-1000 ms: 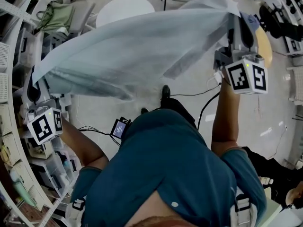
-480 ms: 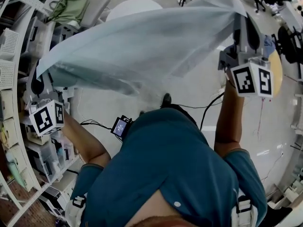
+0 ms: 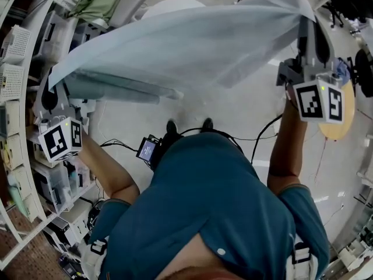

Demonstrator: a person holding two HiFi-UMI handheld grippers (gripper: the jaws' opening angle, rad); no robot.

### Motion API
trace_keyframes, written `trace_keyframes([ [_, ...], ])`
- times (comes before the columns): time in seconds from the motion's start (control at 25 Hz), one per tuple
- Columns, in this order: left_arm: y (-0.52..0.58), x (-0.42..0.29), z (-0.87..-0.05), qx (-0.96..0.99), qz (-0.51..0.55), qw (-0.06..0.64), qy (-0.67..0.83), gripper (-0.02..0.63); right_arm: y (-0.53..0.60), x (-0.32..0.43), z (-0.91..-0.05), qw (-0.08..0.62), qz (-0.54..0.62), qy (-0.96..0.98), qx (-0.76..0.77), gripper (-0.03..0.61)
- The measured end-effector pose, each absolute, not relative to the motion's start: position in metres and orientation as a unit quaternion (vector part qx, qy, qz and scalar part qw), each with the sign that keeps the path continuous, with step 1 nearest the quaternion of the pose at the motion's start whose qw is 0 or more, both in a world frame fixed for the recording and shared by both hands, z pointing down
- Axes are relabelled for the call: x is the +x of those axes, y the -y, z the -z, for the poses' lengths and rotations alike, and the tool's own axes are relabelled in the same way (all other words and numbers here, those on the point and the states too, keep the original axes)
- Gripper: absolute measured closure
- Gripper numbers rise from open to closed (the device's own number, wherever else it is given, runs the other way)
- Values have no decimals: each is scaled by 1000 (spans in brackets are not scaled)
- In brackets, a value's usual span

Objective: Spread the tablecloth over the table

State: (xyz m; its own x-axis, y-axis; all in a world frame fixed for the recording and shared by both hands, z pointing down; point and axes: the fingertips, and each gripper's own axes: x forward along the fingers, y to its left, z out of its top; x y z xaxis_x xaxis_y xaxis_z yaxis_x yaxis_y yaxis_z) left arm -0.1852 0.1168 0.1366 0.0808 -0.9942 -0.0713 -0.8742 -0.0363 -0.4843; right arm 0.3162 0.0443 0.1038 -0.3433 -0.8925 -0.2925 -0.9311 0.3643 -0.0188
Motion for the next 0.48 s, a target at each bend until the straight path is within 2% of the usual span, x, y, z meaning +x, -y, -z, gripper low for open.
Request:
trace_keyframes([
  [0.48, -20, -235, -133, -741, 126, 220, -622, 614, 6, 272, -101, 114, -85, -787, -601, 565],
])
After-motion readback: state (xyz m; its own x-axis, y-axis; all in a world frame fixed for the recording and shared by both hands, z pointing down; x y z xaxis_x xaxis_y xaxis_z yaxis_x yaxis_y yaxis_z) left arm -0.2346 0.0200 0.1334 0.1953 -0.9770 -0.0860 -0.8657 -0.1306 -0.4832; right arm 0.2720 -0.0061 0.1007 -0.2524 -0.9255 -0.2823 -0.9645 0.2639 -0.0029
